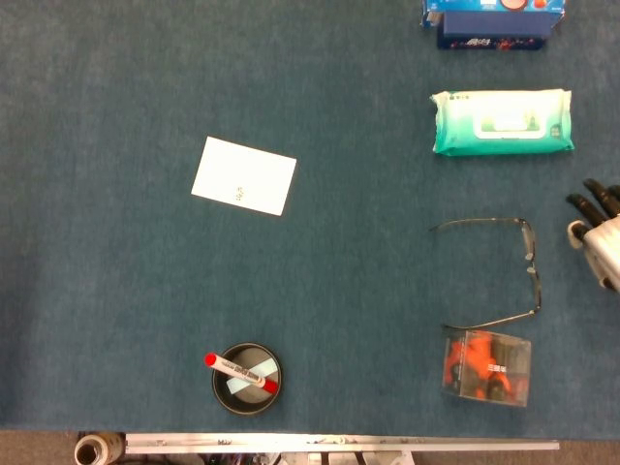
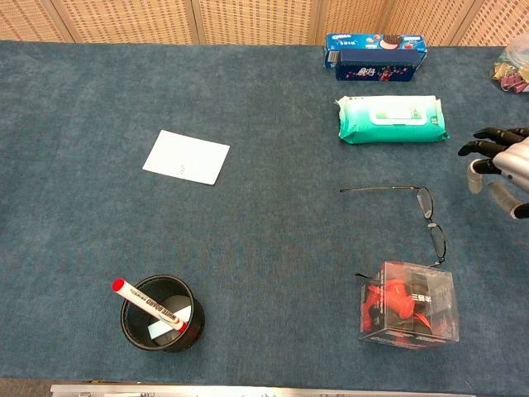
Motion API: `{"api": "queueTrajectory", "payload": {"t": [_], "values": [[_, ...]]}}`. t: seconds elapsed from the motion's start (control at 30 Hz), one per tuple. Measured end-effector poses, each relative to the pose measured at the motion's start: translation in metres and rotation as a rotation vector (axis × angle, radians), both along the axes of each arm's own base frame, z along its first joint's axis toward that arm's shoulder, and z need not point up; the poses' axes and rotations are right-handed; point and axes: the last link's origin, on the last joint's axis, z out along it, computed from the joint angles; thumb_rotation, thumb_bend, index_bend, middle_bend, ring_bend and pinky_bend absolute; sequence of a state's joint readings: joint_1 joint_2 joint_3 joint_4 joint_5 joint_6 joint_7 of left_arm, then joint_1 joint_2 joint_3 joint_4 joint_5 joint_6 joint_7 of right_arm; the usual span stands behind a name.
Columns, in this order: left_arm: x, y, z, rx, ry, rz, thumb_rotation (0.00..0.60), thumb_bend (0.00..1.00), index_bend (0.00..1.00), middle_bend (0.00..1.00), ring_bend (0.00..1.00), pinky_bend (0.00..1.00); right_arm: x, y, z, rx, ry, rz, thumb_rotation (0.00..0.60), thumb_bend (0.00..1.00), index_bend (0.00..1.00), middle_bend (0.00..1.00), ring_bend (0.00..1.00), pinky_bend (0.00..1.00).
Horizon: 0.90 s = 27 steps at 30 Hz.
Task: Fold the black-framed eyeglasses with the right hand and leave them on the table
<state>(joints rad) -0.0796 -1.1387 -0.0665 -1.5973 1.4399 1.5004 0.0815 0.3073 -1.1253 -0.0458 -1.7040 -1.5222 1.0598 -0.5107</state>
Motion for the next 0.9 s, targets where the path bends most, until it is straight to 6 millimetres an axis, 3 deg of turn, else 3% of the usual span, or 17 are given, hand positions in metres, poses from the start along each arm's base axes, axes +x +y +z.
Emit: {"api": "queueTrajectory", "payload": {"t": [0.9], "values": [[0.0,-0.001,0.003,0.008,-0.005,-0.001,0.6,0.24,0.56,0.54,0.39,0.53,0.01,0.019,-0.026,0.242,0.12,0.081,0.6,0.65,0.51,0.16,0.03,0.11]]}}
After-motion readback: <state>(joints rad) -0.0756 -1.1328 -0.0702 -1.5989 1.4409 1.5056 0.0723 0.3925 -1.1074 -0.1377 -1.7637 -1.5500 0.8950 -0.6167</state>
